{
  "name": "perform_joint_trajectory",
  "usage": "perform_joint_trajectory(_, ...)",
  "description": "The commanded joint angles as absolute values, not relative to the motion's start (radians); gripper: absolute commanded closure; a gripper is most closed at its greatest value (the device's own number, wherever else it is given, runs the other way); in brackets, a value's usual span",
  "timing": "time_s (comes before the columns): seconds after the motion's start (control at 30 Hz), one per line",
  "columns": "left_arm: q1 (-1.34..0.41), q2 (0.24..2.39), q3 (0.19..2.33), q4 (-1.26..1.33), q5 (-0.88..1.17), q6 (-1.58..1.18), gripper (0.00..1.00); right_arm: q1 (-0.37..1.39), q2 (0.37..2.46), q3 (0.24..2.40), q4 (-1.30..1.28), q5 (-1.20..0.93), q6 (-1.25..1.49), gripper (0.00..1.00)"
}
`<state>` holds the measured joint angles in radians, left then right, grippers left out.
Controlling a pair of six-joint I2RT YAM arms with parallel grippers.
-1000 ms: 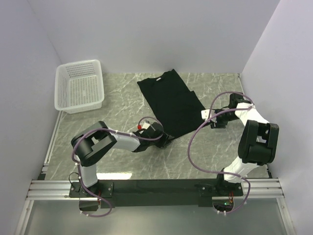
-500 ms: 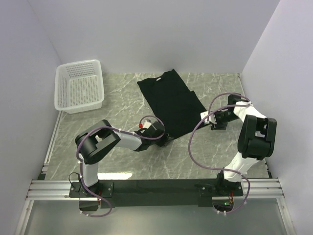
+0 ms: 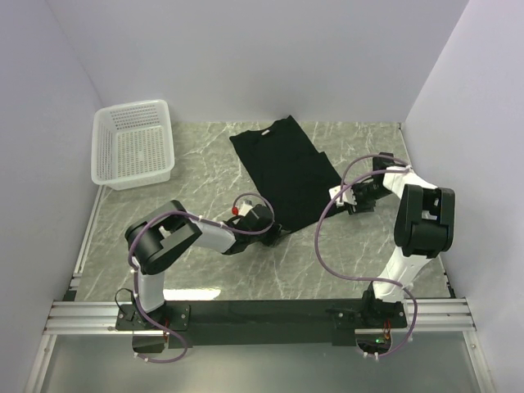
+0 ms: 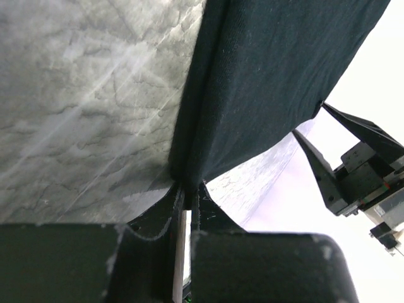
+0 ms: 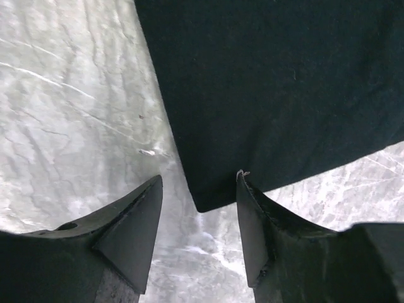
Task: Fold and stack the t-shirts
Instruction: Fold the T-shirt at the center of the board.
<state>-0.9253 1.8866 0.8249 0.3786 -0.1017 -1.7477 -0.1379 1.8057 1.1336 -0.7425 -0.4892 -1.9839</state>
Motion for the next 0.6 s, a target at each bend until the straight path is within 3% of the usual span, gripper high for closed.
perform_joint_trajectory(0.0, -0.925, 1.856, 0.801, 0.336, -0.083, -1.712, 0.99, -0.123, 1.828, 1.157, -0.698, -0.457, -2.017, 0.43)
perform_joint_trajectory(0.1, -0.927, 1.856, 0.799, 0.348, -0.071, -1.712, 0.99, -0.106, 1.841, 1.157, -0.698, -0.451, -2.013, 0.51)
perform_joint_trajectory(0.33, -0.927, 1.829, 0.775, 0.376, -0.051, -1.709, 0.99, -0.089, 1.818, 1.123, -0.692, -0.456, -1.99, 0.91)
perform_joint_trajectory(0.43, -0.93, 1.806, 0.758, 0.385, -0.038, -1.703, 1.0, -0.098, 1.784, 1.112, -0.699, -0.478, -1.965, 1.0)
perform_joint_trajectory(0.57, -0.945, 1.758, 0.736, 0.379, -0.017, -1.69, 0.99, -0.118, 1.698, 1.082, -0.762, -0.506, -1.953, 1.0)
